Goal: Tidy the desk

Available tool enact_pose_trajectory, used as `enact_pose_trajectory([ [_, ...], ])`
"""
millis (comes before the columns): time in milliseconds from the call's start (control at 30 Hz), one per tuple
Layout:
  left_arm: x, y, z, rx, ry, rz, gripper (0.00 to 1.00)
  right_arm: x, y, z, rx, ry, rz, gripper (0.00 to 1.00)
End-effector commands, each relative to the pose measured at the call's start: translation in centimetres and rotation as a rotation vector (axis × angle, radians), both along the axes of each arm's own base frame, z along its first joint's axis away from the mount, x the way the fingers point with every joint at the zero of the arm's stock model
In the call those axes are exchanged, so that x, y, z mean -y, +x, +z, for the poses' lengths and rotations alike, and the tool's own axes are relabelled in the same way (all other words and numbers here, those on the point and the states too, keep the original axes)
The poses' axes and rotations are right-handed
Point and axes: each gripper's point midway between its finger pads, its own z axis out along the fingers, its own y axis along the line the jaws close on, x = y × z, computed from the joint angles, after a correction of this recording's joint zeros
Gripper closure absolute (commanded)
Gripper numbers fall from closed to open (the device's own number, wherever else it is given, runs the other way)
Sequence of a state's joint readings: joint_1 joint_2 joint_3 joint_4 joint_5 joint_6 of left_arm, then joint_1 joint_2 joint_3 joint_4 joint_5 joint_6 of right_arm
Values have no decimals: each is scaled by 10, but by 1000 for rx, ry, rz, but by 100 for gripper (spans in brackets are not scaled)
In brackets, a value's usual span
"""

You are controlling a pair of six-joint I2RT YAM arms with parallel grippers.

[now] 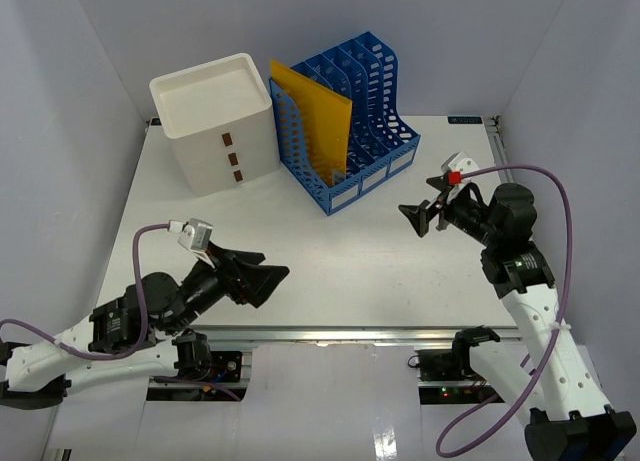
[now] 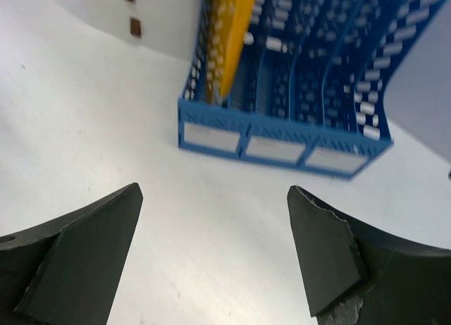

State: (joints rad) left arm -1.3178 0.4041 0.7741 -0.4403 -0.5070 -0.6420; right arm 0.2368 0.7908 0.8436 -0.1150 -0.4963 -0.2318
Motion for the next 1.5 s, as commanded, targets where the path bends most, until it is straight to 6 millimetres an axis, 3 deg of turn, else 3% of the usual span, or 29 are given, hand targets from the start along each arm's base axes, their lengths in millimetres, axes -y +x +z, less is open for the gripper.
enact_pose_trajectory([
  [0,-7,7,21,102,56,28,2,23,-15,-60,-242,-64,-83,10],
  [100,-3,13,18,136,122,49,2,26,-19,-78,-307,-61,-80,10],
  [233,6,20,4,158,220,59,2,32,-16,-89,-346,-53,-102,10],
  [400,12,28,-16,166,301,82,2,39,-14,-95,-358,-49,-143,10],
  [633,7,41,-16,214,343,159,2,50,-13,-100,-339,-35,-217,10],
  [733,18,46,-21,226,396,144,2,56,-11,-103,-352,-32,-261,10],
  [867,33,82,-40,163,490,108,2,61,-8,-106,-372,-19,-305,10],
  [1000,41,107,-54,77,475,6,2,64,-5,-104,-386,9,-347,10],
  [1133,41,105,-66,28,429,-95,2,69,-3,-106,-393,24,-388,10],
  [1267,22,98,-85,12,387,-74,2,74,-3,-119,-411,30,-420,10],
  [1467,2,82,-84,58,342,-31,2,81,-4,-125,-410,30,-467,10],
])
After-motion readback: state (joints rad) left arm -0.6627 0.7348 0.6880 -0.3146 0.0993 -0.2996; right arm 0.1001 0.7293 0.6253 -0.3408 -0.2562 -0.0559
